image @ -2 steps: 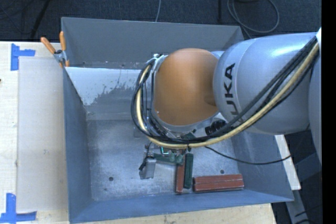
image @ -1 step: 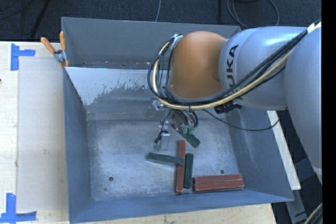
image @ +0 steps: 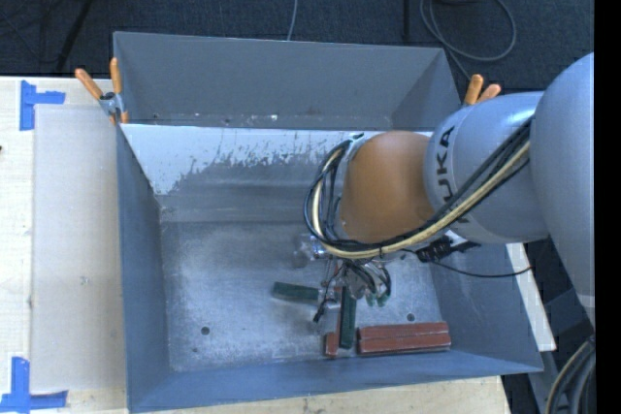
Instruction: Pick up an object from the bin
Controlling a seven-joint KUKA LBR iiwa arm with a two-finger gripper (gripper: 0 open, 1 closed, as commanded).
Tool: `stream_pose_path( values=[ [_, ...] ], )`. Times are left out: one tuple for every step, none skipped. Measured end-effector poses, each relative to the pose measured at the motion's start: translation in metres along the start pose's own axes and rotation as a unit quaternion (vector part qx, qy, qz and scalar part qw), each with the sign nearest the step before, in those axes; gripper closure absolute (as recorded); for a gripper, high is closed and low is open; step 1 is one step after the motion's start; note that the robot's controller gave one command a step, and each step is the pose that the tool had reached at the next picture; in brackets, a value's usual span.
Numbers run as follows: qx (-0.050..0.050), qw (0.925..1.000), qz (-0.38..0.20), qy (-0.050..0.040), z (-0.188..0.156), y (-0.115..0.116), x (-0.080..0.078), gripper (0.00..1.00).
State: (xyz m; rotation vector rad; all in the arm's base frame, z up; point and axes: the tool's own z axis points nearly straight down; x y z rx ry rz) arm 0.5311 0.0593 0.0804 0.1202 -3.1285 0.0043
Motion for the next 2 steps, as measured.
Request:
stream_pose_path(
  values=[
    [-0.002,1.0,0.001,-0.0051,-0.004,0.002,-0.004,1.0],
    [-0.001,0.9984,-0.056,-0.0102,-0.123,0.006,-0.018,1.0]
  ],
)
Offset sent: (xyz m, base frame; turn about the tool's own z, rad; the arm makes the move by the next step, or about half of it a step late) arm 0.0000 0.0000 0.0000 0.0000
